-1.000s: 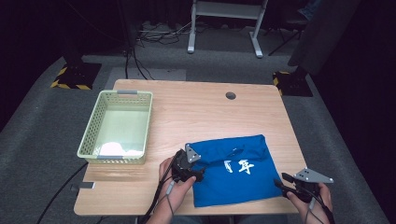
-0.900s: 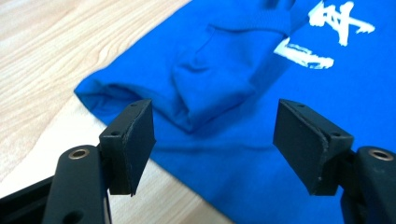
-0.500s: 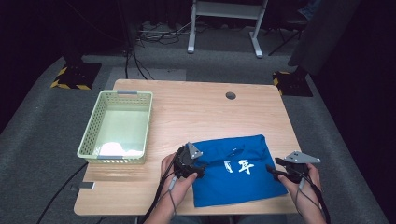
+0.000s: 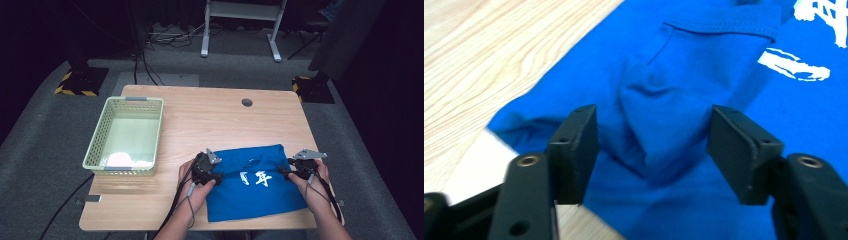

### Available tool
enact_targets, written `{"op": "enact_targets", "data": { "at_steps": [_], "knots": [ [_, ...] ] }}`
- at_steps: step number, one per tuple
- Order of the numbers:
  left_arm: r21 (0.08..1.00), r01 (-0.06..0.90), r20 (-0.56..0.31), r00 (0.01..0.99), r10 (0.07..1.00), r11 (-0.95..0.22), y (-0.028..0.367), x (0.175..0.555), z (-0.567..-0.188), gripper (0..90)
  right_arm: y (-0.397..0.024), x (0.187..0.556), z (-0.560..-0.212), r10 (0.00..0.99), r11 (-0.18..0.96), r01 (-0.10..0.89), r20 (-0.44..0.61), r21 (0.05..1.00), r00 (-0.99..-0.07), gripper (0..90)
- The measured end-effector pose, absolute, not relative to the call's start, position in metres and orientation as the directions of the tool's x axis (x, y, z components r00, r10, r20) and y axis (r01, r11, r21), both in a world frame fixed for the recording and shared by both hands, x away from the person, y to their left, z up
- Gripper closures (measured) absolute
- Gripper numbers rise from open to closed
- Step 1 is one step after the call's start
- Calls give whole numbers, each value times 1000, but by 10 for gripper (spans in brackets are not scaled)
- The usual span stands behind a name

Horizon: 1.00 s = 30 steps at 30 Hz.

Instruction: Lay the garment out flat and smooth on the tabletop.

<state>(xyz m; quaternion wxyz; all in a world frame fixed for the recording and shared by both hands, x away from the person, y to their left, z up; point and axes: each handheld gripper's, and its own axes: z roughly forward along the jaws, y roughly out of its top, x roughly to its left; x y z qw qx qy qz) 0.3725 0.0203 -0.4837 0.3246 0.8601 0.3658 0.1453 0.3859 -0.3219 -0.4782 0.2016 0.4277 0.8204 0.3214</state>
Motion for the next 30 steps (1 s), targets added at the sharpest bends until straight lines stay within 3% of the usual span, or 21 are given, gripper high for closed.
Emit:
{"op": "enact_targets", "data": {
  "at_steps": [5, 7, 9, 11, 17, 30],
  "knots": [
    [623, 499, 59, 738, 673, -602, 9, 370, -485, 710, -322, 397, -488, 816, 426, 585, -15, 691, -577, 491],
    [614, 486, 73, 749, 658, -621, 6, 367, -484, 802, -324, 397, -489, 802, 433, 580, -2, 690, -597, 663],
    [609, 477, 88, 753, 652, -633, 6, 365, -483, 820, -324, 393, -485, 790, 453, 555, -25, 697, -613, 789],
    [617, 467, 102, 751, 653, -634, 6, 363, -482, 825, -323, 387, -480, 786, 466, 551, -38, 693, -617, 826],
    [626, 442, 123, 758, 641, -643, 6, 353, -475, 826, -324, 362, -468, 810, 450, 590, -29, 670, -585, 831],
    [650, 379, 144, 790, 596, -659, 9, 330, -462, 825, -330, 312, -454, 812, 423, 555, -28, 716, -583, 824]
  ]
}}
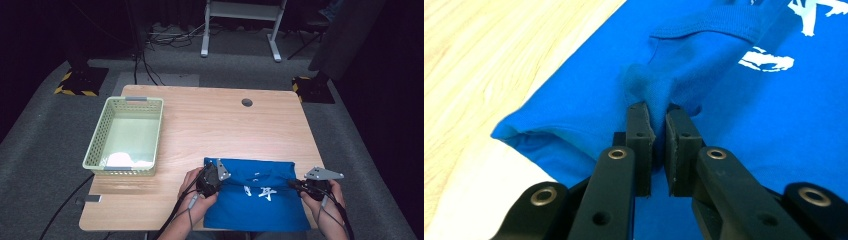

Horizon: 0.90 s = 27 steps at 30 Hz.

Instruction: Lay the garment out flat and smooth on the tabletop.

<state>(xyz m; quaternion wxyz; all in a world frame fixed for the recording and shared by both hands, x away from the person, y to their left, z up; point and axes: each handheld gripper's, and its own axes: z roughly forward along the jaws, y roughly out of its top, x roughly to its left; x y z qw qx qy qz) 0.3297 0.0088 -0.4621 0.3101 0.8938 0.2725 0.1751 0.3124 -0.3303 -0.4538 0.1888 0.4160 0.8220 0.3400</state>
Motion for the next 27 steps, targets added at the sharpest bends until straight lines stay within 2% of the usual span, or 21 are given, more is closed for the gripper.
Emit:
{"op": "enact_targets", "data": {
  "at_steps": [6, 14, 19, 21, 22, 23, 24, 25, 26, 27],
  "knots": [
    [670, 357, 165, 783, 600, -651, 8, 328, -450, 825, -333, 310, -444, 812, 422, 536, -42, 731, -583, 826],
    [679, 355, 179, 769, 614, -642, 6, 344, -437, 826, -329, 325, -432, 808, 425, 518, -52, 742, -588, 828],
    [677, 387, 179, 738, 650, -626, 5, 380, -430, 826, -328, 353, -422, 810, 398, 519, -25, 757, -586, 829],
    [716, 390, 167, 710, 684, -580, 7, 403, -422, 822, -328, 374, -416, 824, 372, 510, -22, 775, -566, 829],
    [742, 390, 182, 666, 724, -546, 9, 414, -420, 788, -329, 386, -413, 836, 348, 504, -19, 791, -548, 803],
    [751, 401, 213, 605, 767, -525, 10, 424, -419, 666, -330, 399, -412, 855, 304, 478, -15, 824, -518, 682],
    [743, 430, 218, 569, 793, -513, 11, 430, -421, 575, -331, 410, -412, 889, 259, 467, -19, 846, -458, 517],
    [735, 453, 206, 559, 803, -504, 11, 433, -422, 529, -332, 418, -414, 914, 233, 469, -28, 852, -404, 403],
    [727, 459, 207, 562, 801, -510, 10, 433, -425, 479, -333, 423, -417, 923, 225, 479, -28, 848, -384, 351],
    [719, 459, 220, 563, 797, -523, 9, 429, -427, 448, -333, 423, -420, 921, 219, 488, -14, 845, -389, 334]
  ]
}}
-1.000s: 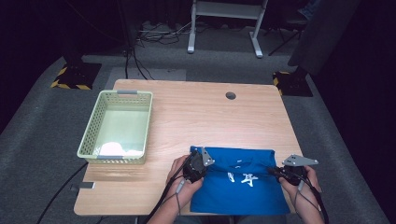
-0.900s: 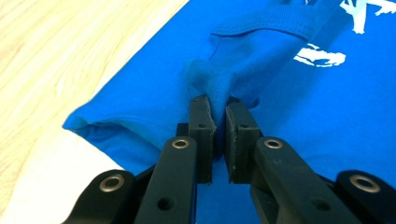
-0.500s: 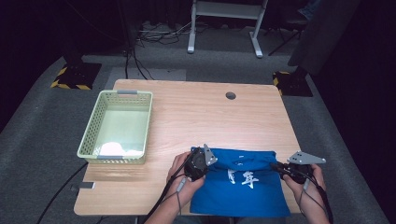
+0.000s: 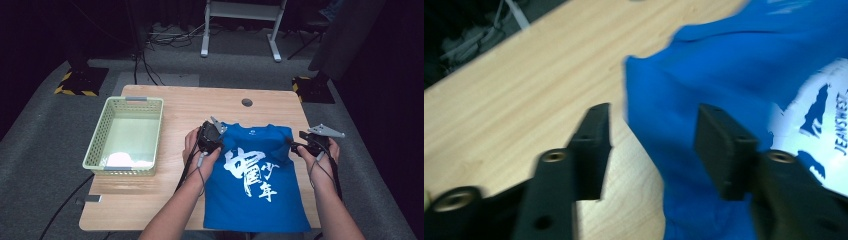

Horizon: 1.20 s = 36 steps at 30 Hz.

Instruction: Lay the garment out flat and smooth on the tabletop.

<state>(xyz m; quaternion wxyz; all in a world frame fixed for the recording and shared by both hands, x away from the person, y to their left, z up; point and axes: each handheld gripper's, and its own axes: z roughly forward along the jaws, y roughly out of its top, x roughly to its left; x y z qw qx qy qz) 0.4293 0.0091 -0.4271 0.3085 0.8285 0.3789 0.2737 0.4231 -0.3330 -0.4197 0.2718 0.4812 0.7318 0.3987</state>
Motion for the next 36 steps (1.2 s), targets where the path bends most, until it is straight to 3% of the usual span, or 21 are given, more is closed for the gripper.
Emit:
{"op": "enact_targets", "data": {
  "at_steps": [4, 9, 18, 23, 29, 36],
  "knots": [
    [700, 461, 211, 597, 774, -546, 8, 415, -441, 424, -330, 411, -435, 889, 294, 497, -43, 816, -455, 347],
    [669, 482, 175, 638, 750, -566, 9, 403, -455, 419, -327, 400, -459, 854, 331, 531, -9, 780, -519, 362],
    [625, 522, 136, 660, 739, -580, 10, 397, -477, 368, -322, 398, -490, 832, 412, 579, -31, 704, -554, 363],
    [585, 547, 98, 686, 721, -599, 11, 395, -485, 393, -321, 396, -494, 805, 459, 563, -54, 687, -590, 354],
    [612, 575, 8, 682, 732, -542, 18, 387, -489, 419, -326, 389, -496, 786, 451, 566, -6, 690, -619, 356],
    [677, 551, 6, 659, 752, -488, 24, 367, -496, 413, -330, 374, -498, 769, 456, 545, -3, 703, -640, 357]
  ]
}}
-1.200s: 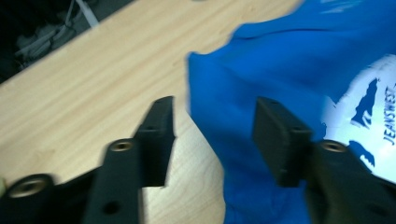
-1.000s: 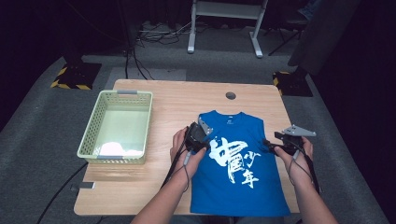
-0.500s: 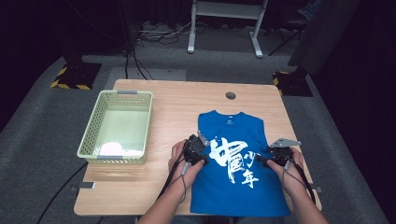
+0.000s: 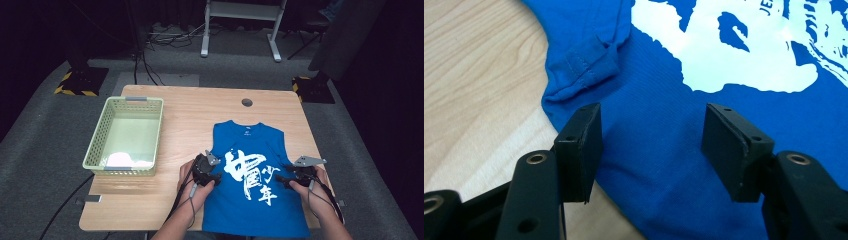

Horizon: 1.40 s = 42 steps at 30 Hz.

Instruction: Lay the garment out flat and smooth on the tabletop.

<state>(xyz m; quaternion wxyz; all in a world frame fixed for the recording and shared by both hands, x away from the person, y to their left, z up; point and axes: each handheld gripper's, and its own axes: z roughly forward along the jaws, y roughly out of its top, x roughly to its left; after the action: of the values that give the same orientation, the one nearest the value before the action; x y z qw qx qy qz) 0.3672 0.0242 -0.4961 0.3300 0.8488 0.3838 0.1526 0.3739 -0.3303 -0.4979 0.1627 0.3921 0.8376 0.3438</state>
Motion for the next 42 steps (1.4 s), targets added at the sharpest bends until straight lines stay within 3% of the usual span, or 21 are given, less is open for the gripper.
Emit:
{"op": "enact_targets", "data": {
  "at_steps": [28, 42],
  "knots": [
    [655, 548, 4, 686, 728, -520, 26, 304, -495, 410, -338, 320, -506, 735, 444, 478, -3, 758, -678, 357],
    [633, 558, 5, 690, 724, -537, 20, 302, -491, 393, -338, 317, -506, 734, 443, 475, -3, 760, -679, 356]
  ]
}}
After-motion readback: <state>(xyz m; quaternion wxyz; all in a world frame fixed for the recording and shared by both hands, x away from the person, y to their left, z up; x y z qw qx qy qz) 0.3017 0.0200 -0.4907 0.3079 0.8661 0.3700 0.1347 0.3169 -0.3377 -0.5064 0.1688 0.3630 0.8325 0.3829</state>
